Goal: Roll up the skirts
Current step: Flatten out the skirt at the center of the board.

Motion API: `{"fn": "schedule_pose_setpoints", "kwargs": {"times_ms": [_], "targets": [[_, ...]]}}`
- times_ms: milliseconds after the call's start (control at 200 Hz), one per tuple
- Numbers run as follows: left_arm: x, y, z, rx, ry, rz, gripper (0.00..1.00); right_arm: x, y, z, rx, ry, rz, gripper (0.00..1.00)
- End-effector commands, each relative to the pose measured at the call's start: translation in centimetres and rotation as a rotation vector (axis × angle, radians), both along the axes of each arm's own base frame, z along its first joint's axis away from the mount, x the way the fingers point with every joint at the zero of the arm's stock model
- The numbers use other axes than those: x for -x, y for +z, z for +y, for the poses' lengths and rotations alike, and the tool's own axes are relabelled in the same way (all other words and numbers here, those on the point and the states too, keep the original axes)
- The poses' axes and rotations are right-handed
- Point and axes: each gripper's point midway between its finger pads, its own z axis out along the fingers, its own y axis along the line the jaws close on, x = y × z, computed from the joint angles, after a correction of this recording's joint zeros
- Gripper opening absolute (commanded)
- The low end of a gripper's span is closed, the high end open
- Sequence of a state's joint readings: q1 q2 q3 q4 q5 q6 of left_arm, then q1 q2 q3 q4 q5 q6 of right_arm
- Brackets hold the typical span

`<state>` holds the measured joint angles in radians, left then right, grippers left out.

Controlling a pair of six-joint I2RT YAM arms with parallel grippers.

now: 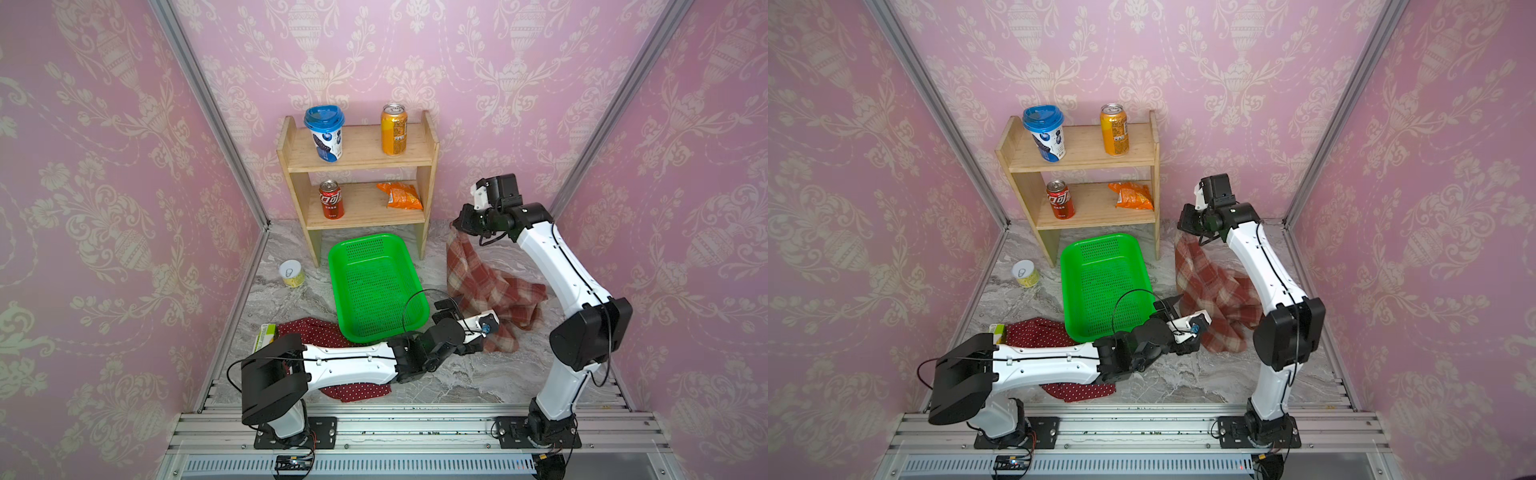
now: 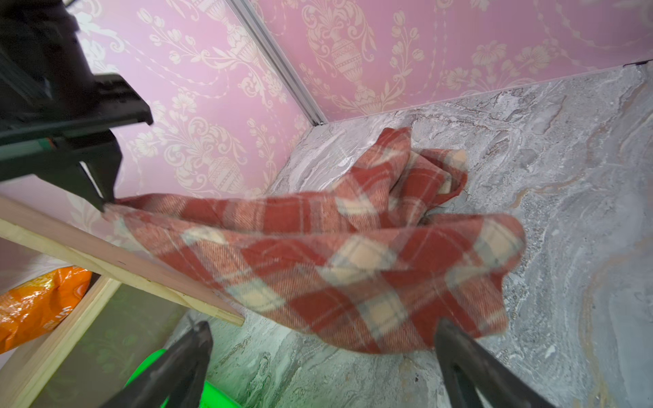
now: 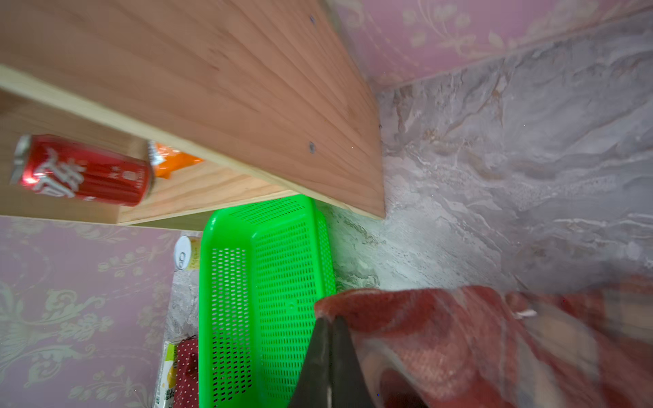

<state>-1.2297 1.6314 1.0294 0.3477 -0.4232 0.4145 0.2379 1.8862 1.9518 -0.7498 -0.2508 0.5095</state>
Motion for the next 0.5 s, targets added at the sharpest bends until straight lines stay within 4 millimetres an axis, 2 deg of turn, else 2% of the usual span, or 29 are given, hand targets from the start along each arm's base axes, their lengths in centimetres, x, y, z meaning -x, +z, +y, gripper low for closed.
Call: {"fn": "schedule_pose_setpoints", "kwargs": {"times_ms": [0, 120, 195, 265, 495], "targets": [[0.7, -2.3, -0.1, -0.028, -0.040, 0.128, 0.99, -1.6, 3.7, -1.1, -0.041, -0.031, -0.083, 0.00], [0.6, -4.4, -1.6, -0.072, -0.067, 0.244, 0.98, -2.9, 2.0, -4.3, -0.048, -0.082, -0.049, 0.00], [0.8, -6.2, -2.6, -0.108, -0.084, 0.352, 0.95, -3.0, 1.2, -6.3, -0.032, -0.110, -0.037, 0.00], [1.1, -6.9, -3.7, -0.094, -0.094, 0.433, 0.92, -3.0, 0.6, -7.7, -0.031, -0.129, -0.025, 0.00], [2.5, -8.0, -6.9, 0.001, -0.114, 0.678, 0.92, -3.0, -1.6, -9.1, -0.014, -0.138, 0.007, 0.00]]}}
